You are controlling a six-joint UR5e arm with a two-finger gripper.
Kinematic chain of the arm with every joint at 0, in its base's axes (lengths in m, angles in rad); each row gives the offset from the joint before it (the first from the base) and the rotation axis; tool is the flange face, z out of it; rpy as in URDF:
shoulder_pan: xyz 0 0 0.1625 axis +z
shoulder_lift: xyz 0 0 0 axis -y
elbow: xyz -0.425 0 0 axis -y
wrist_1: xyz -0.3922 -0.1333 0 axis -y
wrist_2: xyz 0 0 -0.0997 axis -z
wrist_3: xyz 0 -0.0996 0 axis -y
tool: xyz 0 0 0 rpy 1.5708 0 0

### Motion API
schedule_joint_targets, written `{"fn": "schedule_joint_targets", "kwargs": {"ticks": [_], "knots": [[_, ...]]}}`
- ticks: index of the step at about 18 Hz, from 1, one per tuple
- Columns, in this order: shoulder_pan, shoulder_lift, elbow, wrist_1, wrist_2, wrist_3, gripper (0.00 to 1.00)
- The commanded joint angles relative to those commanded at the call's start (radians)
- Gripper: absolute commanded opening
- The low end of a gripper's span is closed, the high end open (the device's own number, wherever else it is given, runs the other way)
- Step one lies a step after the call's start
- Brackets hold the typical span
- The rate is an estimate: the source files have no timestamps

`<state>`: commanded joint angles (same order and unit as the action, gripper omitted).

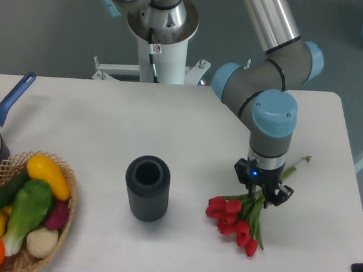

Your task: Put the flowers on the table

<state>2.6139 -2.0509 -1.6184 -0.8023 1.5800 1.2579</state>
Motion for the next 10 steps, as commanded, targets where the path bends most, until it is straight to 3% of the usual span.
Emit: {"fn": "schedule_joint_targets", "kwargs": {"ticks": [5,7,10], "knots": [[0.097,0.006,0.012,0.011,-0.020,0.009,1.00],[0.129,0.008,0.035,0.012,-0.076,0.018,1.00],[0.132,0.002,0.040,0.011,-0.081,0.052,1.00]]}}
